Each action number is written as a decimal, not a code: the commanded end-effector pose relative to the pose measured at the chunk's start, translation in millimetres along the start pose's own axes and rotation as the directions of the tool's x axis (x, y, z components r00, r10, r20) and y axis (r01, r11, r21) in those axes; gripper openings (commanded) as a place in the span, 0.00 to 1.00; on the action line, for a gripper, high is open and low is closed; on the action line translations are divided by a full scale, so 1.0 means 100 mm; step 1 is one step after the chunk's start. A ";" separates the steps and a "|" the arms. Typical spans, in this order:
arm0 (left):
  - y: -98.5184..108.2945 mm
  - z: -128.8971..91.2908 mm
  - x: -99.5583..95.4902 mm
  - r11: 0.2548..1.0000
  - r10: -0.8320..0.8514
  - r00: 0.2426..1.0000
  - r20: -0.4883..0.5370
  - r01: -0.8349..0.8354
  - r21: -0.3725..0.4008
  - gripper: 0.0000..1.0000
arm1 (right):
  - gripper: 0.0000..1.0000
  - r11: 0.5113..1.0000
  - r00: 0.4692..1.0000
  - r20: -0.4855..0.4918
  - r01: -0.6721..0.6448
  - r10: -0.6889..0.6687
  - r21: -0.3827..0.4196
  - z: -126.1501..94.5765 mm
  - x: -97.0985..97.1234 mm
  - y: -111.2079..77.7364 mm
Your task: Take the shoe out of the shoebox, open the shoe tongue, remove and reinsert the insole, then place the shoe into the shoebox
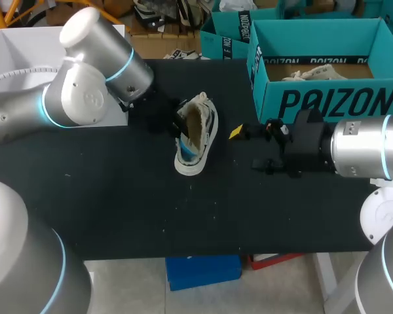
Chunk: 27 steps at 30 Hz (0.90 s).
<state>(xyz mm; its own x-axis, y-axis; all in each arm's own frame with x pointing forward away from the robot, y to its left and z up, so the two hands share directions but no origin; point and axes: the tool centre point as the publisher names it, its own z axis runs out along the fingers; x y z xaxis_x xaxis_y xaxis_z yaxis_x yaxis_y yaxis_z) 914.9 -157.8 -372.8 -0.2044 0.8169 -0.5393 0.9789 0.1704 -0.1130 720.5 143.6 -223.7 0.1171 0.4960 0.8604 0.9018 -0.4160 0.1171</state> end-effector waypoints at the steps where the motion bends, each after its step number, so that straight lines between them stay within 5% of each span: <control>1: -0.07 -0.03 0.03 1.000 0.012 1.000 0.002 -0.012 -0.002 0.38 | 1.00 1.000 1.000 0.001 0.000 0.000 0.000 0.00 0.00 0.00; 3: -0.08 -0.04 0.07 1.000 0.017 1.000 -0.001 -0.017 -0.001 0.49 | 1.00 1.000 1.000 0.001 0.000 0.000 0.000 0.00 0.00 0.00; 6: -0.10 -0.10 0.12 1.000 0.015 1.000 0.004 -0.015 -0.001 0.95 | 1.00 1.000 1.000 0.001 0.000 0.000 0.000 0.00 0.00 0.00; 14: -0.23 -0.27 0.15 1.000 0.016 0.997 0.072 -0.017 0.014 0.76 | 1.00 1.000 1.000 0.001 0.000 0.000 0.000 0.00 0.00 0.00; 19: -0.33 -0.25 0.13 0.999 0.029 0.996 0.090 -0.032 0.036 0.47 | 1.00 1.000 1.000 0.001 0.000 0.000 0.000 0.00 0.00 0.00; 23: -0.36 -0.18 0.14 0.998 0.039 0.996 0.074 -0.042 0.043 0.34 | 1.00 1.000 1.000 0.001 0.000 0.000 0.000 0.00 0.00 0.00; 27: -0.35 -0.14 0.17 0.998 0.041 0.998 0.053 -0.043 0.040 0.33 | 1.00 1.000 1.000 0.001 0.000 0.000 0.000 0.00 0.00 0.00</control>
<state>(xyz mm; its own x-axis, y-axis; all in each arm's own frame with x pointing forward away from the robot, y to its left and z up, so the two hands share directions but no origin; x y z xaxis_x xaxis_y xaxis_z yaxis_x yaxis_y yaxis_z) 875.5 -139.0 -364.3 -0.1642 0.7885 -0.5927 0.9858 0.1104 -0.1264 720.5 143.6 -223.7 0.1172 0.4960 0.8604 0.9018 -0.4160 0.1171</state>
